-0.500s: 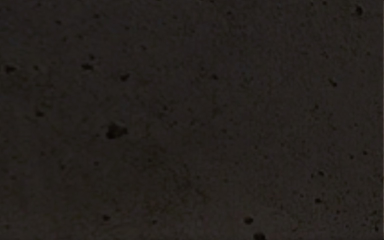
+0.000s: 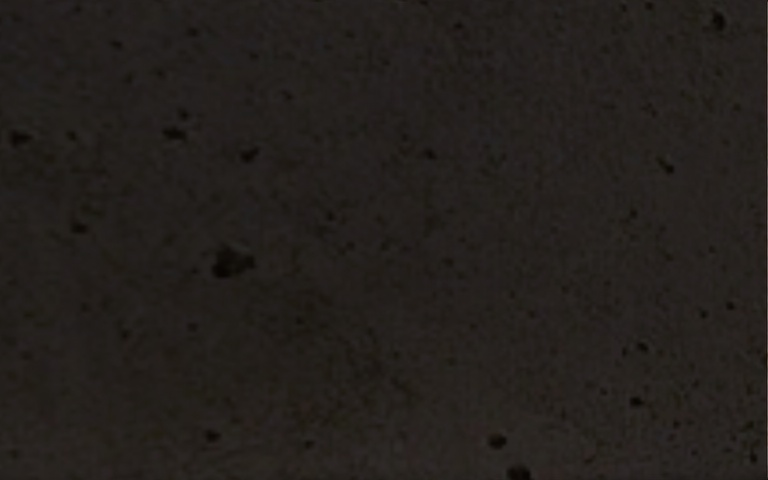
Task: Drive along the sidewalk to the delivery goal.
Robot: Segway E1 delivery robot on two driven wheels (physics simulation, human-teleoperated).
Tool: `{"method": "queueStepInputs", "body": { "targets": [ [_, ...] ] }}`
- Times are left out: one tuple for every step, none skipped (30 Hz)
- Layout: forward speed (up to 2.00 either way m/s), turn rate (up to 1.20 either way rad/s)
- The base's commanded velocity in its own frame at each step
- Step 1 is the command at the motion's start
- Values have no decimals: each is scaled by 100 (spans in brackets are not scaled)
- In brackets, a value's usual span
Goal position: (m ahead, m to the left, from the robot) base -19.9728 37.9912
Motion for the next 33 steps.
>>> {"method": "queueStepInputs", "body": {
  "targets": [
    [0,0],
    [0,0],
    [0,0],
    [0,0],
    [0,0],
    [0,0],
    [0,0],
    [0,0],
    [0,0],
    [0,0],
    [0,0],
    [0,0],
    [0,0],
    [0,0],
    [0,0],
    [0,0],
    [0,2],
    [0,3],
    [0,3],
    [0,6],
    [0,9],
    [0,9],
    [0,9],
    [0,9],
    [0,9],
    [0,10],
    [0,10],
    [0,10],
    [0,10],
    [0,10],
    [0,10],
    [0,10],
    [0,10]
  ]
}}
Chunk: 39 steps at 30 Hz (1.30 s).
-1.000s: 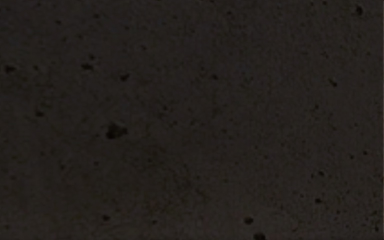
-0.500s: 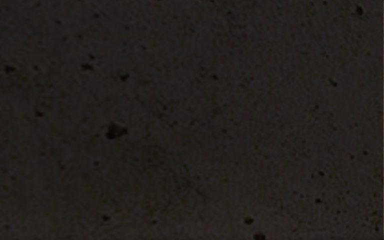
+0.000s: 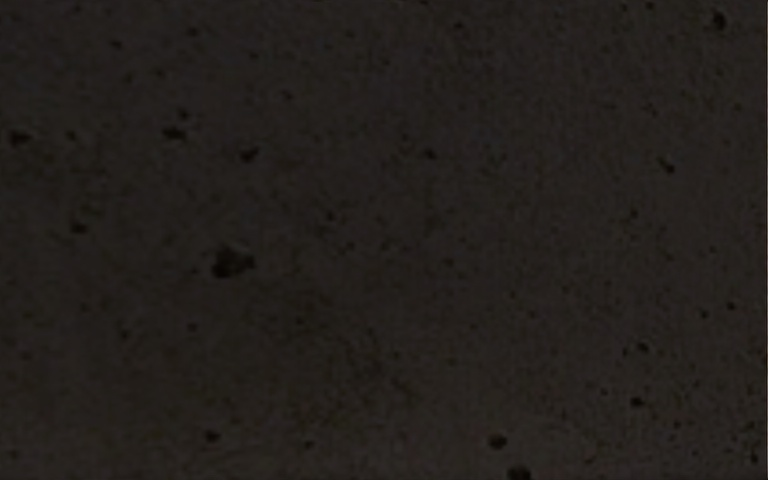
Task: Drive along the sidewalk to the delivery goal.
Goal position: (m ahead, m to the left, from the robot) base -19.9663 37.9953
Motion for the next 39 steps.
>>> {"method": "queueStepInputs", "body": {
  "targets": [
    [0,10],
    [0,10],
    [0,10],
    [0,10],
    [0,10],
    [0,10],
    [0,11],
    [0,11],
    [0,11],
    [0,11],
    [0,12],
    [0,13],
    [0,13],
    [0,17],
    [0,20],
    [0,30],
    [0,30],
    [0,35],
    [0,36],
    [0,36],
    [0,36],
    [0,36],
    [0,36],
    [0,36],
    [0,36],
    [0,36],
    [0,36],
    [0,36],
    [0,36],
    [0,36],
    [0,36],
    [0,36],
    [0,33],
    [0,33],
    [0,24],
    [0,20],
    [0,19],
    [0,19],
    [0,19]
  ]
}}
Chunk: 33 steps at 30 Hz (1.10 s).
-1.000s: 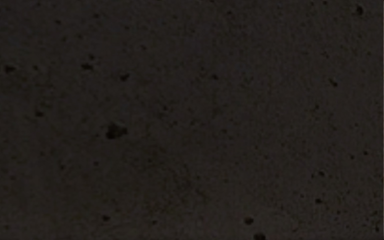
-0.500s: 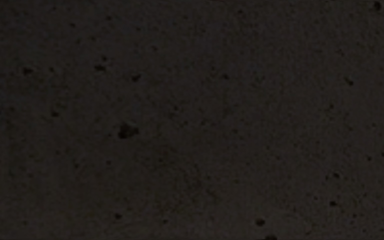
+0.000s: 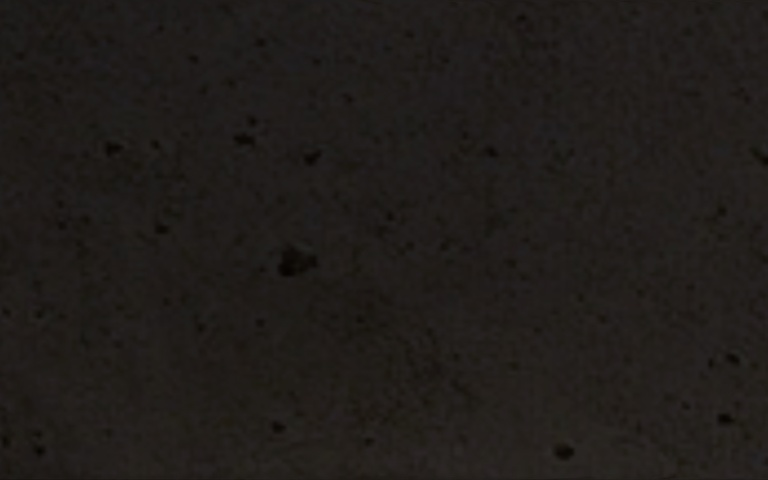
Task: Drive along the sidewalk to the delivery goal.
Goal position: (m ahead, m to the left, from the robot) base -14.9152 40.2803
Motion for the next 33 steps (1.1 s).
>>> {"method": "queueStepInputs", "body": {
  "targets": [
    [0,19],
    [0,19],
    [0,19],
    [0,19],
    [0,19],
    [0,19],
    [0,19],
    [0,19],
    [0,19],
    [0,19],
    [0,19],
    [0,26],
    [0,30],
    [0,32],
    [0,32],
    [0,33],
    [0,33],
    [0,33],
    [0,33],
    [0,33],
    [0,33],
    [0,33],
    [0,33],
    [0,33],
    [0,33],
    [0,33],
    [0,33],
    [0,34],
    [0,34],
    [0,34],
    [0,34],
    [0,34],
    [0,35]
  ]
}}
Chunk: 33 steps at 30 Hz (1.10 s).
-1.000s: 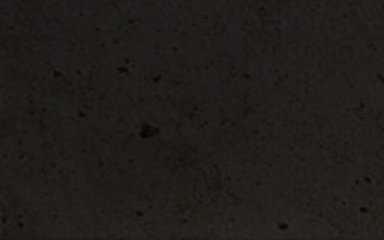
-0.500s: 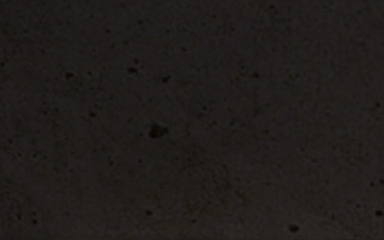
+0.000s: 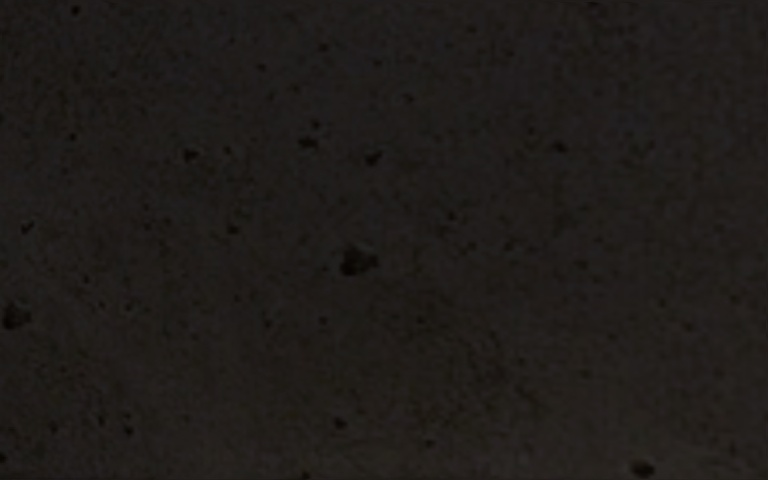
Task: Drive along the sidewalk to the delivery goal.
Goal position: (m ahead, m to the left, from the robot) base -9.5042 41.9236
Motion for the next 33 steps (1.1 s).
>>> {"method": "queueStepInputs", "body": {
  "targets": [
    [0,35],
    [0,36],
    [0,36],
    [0,37],
    [0,42],
    [0,46],
    [0,46],
    [0,48],
    [0,48],
    [0,49],
    [0,49],
    [0,49],
    [0,49],
    [0,49],
    [0,49],
    [0,49],
    [0,55],
    [0,57],
    [0,57],
    [0,57],
    [0,58],
    [0,58],
    [0,58],
    [0,58],
    [0,58],
    [0,58],
    [0,58],
    [0,58],
    [0,58],
    [0,58],
    [0,58],
    [0,58],
    [0,58]
  ]
}}
